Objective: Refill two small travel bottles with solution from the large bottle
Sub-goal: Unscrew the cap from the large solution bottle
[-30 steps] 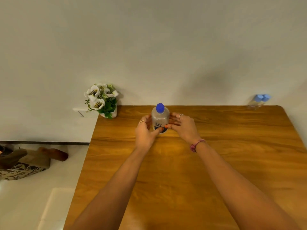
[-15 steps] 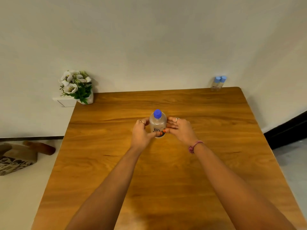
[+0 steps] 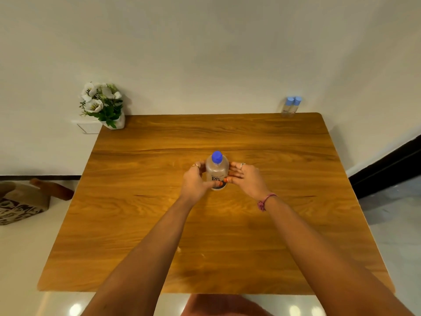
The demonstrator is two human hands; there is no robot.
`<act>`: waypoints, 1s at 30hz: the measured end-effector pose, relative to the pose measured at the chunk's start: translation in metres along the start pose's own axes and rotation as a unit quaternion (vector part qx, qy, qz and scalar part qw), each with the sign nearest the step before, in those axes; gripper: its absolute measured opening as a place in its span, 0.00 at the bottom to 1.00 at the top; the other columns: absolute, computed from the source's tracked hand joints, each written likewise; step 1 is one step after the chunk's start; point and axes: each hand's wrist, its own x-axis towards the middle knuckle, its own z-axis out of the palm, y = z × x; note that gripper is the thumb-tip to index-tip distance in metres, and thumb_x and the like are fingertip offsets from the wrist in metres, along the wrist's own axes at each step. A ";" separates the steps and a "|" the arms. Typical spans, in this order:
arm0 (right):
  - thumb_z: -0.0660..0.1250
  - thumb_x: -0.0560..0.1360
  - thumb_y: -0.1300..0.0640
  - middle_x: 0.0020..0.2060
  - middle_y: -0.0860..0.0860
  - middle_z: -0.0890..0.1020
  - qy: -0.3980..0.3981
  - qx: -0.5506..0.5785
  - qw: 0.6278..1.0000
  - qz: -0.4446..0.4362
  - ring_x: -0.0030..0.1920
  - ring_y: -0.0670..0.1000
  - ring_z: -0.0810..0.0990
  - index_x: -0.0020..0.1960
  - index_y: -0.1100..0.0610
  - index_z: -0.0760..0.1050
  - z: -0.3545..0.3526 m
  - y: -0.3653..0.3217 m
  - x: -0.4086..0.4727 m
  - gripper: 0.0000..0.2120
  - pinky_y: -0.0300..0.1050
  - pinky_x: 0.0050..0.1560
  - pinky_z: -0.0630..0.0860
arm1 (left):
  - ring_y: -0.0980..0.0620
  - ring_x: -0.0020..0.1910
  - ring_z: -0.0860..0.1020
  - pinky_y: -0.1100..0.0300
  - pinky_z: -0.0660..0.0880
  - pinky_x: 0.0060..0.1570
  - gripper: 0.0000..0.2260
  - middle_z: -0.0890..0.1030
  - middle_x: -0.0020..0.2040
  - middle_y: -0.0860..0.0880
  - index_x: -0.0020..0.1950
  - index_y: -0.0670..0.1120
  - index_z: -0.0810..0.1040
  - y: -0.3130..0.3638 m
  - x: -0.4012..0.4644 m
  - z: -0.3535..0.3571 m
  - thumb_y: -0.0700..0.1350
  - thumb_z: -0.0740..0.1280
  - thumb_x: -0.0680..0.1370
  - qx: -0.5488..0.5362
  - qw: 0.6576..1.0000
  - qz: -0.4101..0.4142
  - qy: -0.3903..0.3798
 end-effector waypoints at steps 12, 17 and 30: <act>0.71 0.70 0.67 0.64 0.55 0.75 0.010 -0.019 1.000 0.016 0.61 0.50 0.76 0.69 0.62 0.66 0.018 0.009 -0.008 0.30 0.42 0.61 0.73 | 0.53 0.56 0.75 0.62 0.70 0.56 0.32 0.78 0.57 0.49 0.61 0.43 0.72 -0.021 -0.002 -0.002 0.42 0.81 0.61 0.007 0.999 0.010 -0.032; 0.71 0.70 0.67 0.64 0.55 0.75 0.015 -0.012 1.000 0.017 0.61 0.49 0.76 0.69 0.62 0.66 0.019 0.009 -0.010 0.29 0.39 0.60 0.72 | 0.56 0.55 0.73 0.66 0.68 0.53 0.33 0.75 0.53 0.56 0.61 0.44 0.71 -0.025 0.000 -0.001 0.42 0.81 0.60 -0.007 0.999 0.010 -0.041; 0.71 0.69 0.67 0.63 0.54 0.76 0.036 0.001 0.999 0.031 0.58 0.45 0.76 0.69 0.62 0.67 0.024 0.009 -0.014 0.29 0.39 0.59 0.73 | 0.57 0.57 0.71 0.66 0.67 0.54 0.34 0.74 0.58 0.52 0.63 0.45 0.69 -0.030 0.000 -0.001 0.44 0.81 0.62 0.013 0.998 0.029 -0.050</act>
